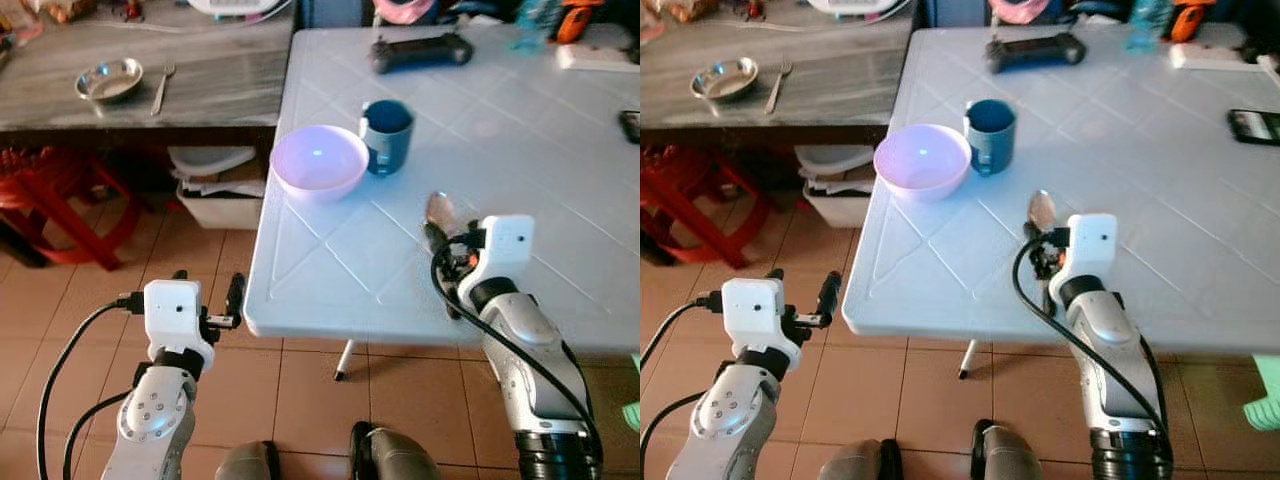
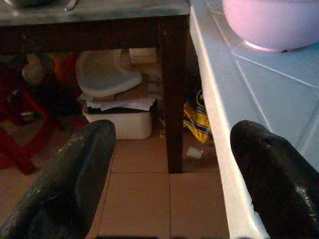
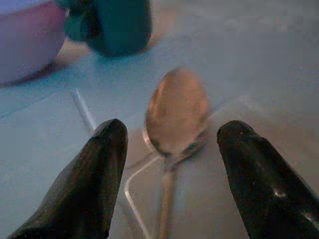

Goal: Setting the table

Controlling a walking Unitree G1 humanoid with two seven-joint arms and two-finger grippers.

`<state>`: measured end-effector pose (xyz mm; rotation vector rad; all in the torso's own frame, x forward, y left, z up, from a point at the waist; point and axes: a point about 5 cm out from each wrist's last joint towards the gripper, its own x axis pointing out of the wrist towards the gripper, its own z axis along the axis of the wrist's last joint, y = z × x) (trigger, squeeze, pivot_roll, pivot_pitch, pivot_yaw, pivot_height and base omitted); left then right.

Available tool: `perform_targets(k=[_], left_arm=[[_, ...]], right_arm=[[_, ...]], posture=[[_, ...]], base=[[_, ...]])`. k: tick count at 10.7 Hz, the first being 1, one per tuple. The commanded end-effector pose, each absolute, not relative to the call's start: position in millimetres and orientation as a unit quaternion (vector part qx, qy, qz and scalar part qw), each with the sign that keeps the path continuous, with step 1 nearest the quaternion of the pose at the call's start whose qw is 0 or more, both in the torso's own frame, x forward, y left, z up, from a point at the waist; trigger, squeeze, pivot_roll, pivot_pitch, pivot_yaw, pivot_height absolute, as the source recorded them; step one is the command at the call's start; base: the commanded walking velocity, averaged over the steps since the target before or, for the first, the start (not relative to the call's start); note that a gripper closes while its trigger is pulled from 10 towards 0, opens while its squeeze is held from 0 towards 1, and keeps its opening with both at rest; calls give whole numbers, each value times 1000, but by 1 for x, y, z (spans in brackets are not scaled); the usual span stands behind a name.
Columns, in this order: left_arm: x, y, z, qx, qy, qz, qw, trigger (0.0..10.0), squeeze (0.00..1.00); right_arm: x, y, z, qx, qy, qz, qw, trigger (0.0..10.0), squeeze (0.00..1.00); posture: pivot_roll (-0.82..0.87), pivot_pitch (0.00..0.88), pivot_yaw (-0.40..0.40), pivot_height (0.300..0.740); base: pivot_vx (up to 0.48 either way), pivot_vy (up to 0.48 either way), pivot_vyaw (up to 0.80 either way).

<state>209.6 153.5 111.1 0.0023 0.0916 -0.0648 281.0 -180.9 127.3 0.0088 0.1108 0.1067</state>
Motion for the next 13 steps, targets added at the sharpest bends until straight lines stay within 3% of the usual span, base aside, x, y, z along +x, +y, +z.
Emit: perform_targets(k=[1,2,3,5,8,11,13], left_arm=[[206,156,110,8,55,-29,998,10000,0],[206,155,110,8,56,-29,998,10000,0],[205,156,110,8,58,-30,998,10000,0],[206,156,109,8,61,-34,998,10000,0],[205,155,107,6,69,-42,997,10000,0],[204,153,105,5,80,-58,995,10000,0],[203,150,105,-5,80,-80,994,10000,0]], right_arm=[[278,-178,118,12,80,63,995,7176,0],[275,-176,115,16,92,68,993,4706,0],[272,-174,113,13,99,75,992,3961,0],[266,-174,108,12,116,77,990,3490,0],[256,-180,95,3,167,74,983,4000,0],[257,-195,85,18,208,51,977,3569,0],[257,-195,83,41,212,34,976,1922,0]], posture=[[-4,189,51,740],[-4,189,50,740],[-5,190,50,740],[-8,189,47,740],[-8,190,45,740],[-10,193,55,740],[-3,187,53,740]], base=[[0,0,0],[0,0,0],[0,0,0],[0,0,0],[0,0,0],[0,0,0],[0,0,0]])
